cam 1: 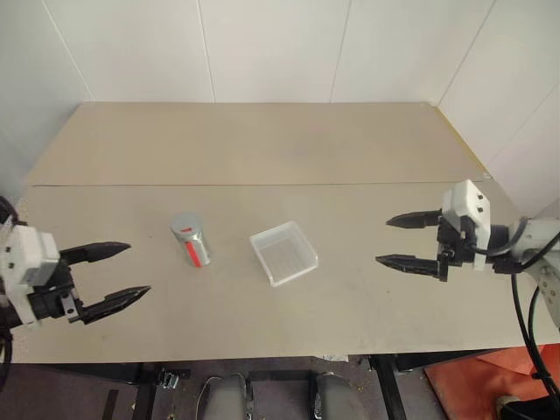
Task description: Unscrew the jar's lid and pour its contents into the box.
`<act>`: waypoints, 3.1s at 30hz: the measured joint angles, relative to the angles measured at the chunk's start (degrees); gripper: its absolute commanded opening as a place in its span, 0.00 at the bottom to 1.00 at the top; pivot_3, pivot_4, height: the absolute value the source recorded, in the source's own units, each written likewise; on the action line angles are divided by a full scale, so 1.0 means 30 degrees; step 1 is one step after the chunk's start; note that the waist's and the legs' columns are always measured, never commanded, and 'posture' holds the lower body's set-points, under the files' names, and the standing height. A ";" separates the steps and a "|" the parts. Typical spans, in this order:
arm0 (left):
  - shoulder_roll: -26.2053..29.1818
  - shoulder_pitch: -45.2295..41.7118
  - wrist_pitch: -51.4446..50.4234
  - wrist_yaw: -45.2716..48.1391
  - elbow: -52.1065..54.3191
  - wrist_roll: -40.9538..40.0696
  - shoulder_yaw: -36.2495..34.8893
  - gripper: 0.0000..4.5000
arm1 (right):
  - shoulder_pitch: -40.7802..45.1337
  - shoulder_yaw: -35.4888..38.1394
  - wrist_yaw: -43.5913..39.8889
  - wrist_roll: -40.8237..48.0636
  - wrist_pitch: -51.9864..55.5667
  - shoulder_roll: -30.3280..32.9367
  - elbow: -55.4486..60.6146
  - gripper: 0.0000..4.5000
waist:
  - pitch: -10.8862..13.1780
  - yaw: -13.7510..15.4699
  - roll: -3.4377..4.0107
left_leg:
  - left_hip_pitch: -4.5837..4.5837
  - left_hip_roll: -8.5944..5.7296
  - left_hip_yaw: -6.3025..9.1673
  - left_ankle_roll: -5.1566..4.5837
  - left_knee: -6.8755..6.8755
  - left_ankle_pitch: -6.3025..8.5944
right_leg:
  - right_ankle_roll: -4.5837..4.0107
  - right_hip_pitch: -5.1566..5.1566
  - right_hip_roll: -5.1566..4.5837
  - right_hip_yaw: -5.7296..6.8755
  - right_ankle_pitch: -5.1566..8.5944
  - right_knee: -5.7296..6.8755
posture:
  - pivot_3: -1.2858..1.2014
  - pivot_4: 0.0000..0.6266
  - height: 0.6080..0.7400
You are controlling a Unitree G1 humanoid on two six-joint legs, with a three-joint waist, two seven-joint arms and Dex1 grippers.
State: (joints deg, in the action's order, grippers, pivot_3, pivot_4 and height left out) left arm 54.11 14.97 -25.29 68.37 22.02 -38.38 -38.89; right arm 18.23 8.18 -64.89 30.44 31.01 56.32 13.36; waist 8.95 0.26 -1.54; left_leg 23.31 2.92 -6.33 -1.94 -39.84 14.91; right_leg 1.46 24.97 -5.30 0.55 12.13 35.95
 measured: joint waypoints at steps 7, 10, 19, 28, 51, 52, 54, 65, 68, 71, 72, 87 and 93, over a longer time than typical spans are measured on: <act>-0.0885 -0.0559 0.0103 -0.1234 0.0066 0.0453 0.1252 1.00 | -0.1251 0.0548 0.0991 0.0062 0.0932 0.0004 0.1515 1.00 | 0.0000 0.0059 0.0000 | 0.0005 -0.0012 -0.0003 -0.0001 0.0003 0.0001 | 0.0001 -0.0002 -0.0009 -0.0008 -0.0001 -0.0006 | 0.52 0.24 1.00; -0.2801 0.0308 -0.0049 -0.3399 0.1496 0.0628 0.1344 1.00 | -0.0824 0.0615 0.1241 0.0416 0.1413 -0.0002 0.1734 1.00 | 0.0002 -0.0101 -0.0009 | 0.0003 0.0002 0.0019 -0.0002 0.0003 0.0002 | 0.0000 -0.0002 -0.0001 -0.0019 -0.0003 -0.0006 | 0.52 0.24 1.00; -0.9809 0.2447 0.0125 -1.2472 0.5420 0.5151 0.4366 1.00 | 0.2659 -0.1201 -0.0046 0.0473 0.0824 -0.0442 0.1048 1.00 | -0.0018 -0.0082 -0.0039 | -0.0069 -0.0027 0.0082 -0.0022 0.0003 0.0012 | 0.0001 -0.0100 -0.0009 -0.0061 -0.0006 -0.0039 | 0.52 0.24 1.00; -1.4028 0.0211 0.2778 -1.7929 0.4540 0.9752 0.8794 1.00 | 0.4381 -0.2900 -0.2214 0.0414 -0.0297 -0.1280 0.0427 1.00 | -0.0019 0.0124 -0.0043 | -0.0126 -0.0034 0.0174 -0.0030 -0.0002 0.0017 | 0.0007 -0.0200 -0.0001 -0.0026 -0.0011 -0.0056 | 0.52 0.24 1.00; -1.4819 -0.2157 0.4745 -1.9746 0.1607 1.1532 1.1139 1.00 | 0.4186 -0.3090 -0.3279 0.0251 -0.1516 -0.1823 0.0636 1.00 | -0.0019 0.0123 -0.0043 | -0.0124 -0.0031 0.0198 -0.0036 -0.0002 0.0020 | 0.0009 -0.0203 -0.0013 -0.0003 -0.0011 -0.0060 | 0.52 0.24 1.00; -1.4907 -0.2168 0.4744 -1.9882 0.1531 1.1680 1.1257 1.00 | 0.4185 -0.3073 -0.3293 0.0286 -0.1519 -0.1822 0.0668 1.00 | -0.0019 0.0122 -0.0043 | -0.0125 -0.0031 0.0199 -0.0036 -0.0003 0.0020 | 0.0008 -0.0204 -0.0012 -0.0002 -0.0011 -0.0060 | 0.52 0.24 1.00; -1.5277 -0.2233 0.4722 -2.0368 0.1433 1.2077 1.1536 1.00 | 0.4176 -0.2991 -0.3331 0.0430 -0.1520 -0.1817 0.0713 1.00 | -0.0019 0.0125 -0.0044 | -0.0124 -0.0032 0.0201 -0.0036 -0.0004 0.0020 | 0.0008 -0.0206 -0.0014 -0.0002 -0.0012 -0.0060 | 0.52 0.24 1.00; -1.7437 -0.2924 0.4749 -2.3316 0.0960 1.4333 1.2824 1.00 | 0.4168 -0.2845 -0.3658 0.0787 -0.1519 -0.1674 0.0984 1.00 | -0.0018 0.0131 -0.0045 | -0.0120 -0.0035 0.0217 -0.0037 -0.0004 0.0021 | 0.0009 -0.0208 -0.0013 0.0002 -0.0012 -0.0065 | 0.52 0.24 1.00; -1.7841 -0.3414 0.4748 -2.3882 0.0642 1.4617 1.2918 1.00 | 0.4216 -0.2821 -0.3707 0.0832 -0.1518 -0.1676 0.0978 1.00 | -0.0018 0.0132 -0.0046 | -0.0119 -0.0036 0.0224 -0.0037 -0.0004 0.0021 | 0.0010 -0.0208 -0.0012 0.0005 -0.0012 -0.0064 | 0.52 0.24 1.00; -1.8169 -0.4056 0.4748 -2.4553 0.0113 1.5025 1.2919 1.00 | 0.4241 -0.2783 -0.3775 0.0831 -0.1518 -0.1676 0.0963 1.00 | -0.0017 0.0140 -0.0048 | -0.0113 -0.0041 0.0234 -0.0037 -0.0006 0.0021 | 0.0010 -0.0210 -0.0013 0.0011 -0.0012 -0.0066 | 0.52 0.24 1.00; -1.8297 -0.4347 0.4754 -2.4774 -0.0119 1.5089 1.2933 1.00 | 0.4241 -0.2780 -0.3798 0.0829 -0.1518 -0.1676 0.0938 1.00 | -0.0017 0.0141 -0.0048 | -0.0113 -0.0042 0.0237 -0.0037 -0.0006 0.0021 | 0.0011 -0.0214 -0.0014 0.0012 -0.0013 -0.0068 | 0.52 0.24 1.00; -1.9002 -0.6208 0.5003 -2.6439 -0.2063 1.5725 1.3169 1.00 | 0.4239 -0.2377 -0.3593 0.1381 -0.1518 -0.1771 0.0774 1.00 | -0.0016 0.0135 -0.0051 | -0.0092 -0.0047 0.0266 -0.0038 -0.0009 0.0020 | 0.0016 -0.0210 -0.0015 0.0028 -0.0016 -0.0074 | 0.52 0.24 1.00; -1.9034 -0.5922 0.4921 -2.6394 -0.2032 1.5668 1.2958 0.87 | 0.4239 -0.2367 -0.3253 0.1532 -0.1518 -0.1888 0.0777 1.00 | -0.0016 0.0135 -0.0051 | -0.0091 -0.0048 0.0268 -0.0037 -0.0009 0.0020 | 0.0016 -0.0210 -0.0017 0.0032 -0.0016 -0.0074 | 0.52 0.24 1.00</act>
State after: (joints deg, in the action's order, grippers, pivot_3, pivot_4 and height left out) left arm -2.99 -2.79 -10.53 -10.81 15.92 8.63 -0.01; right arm 30.95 1.08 -74.65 35.03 26.45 50.66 15.69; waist 8.90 0.66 -1.69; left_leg 23.04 2.77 -5.52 -2.05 -39.86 14.97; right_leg 1.51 24.34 -5.35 0.65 12.08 35.72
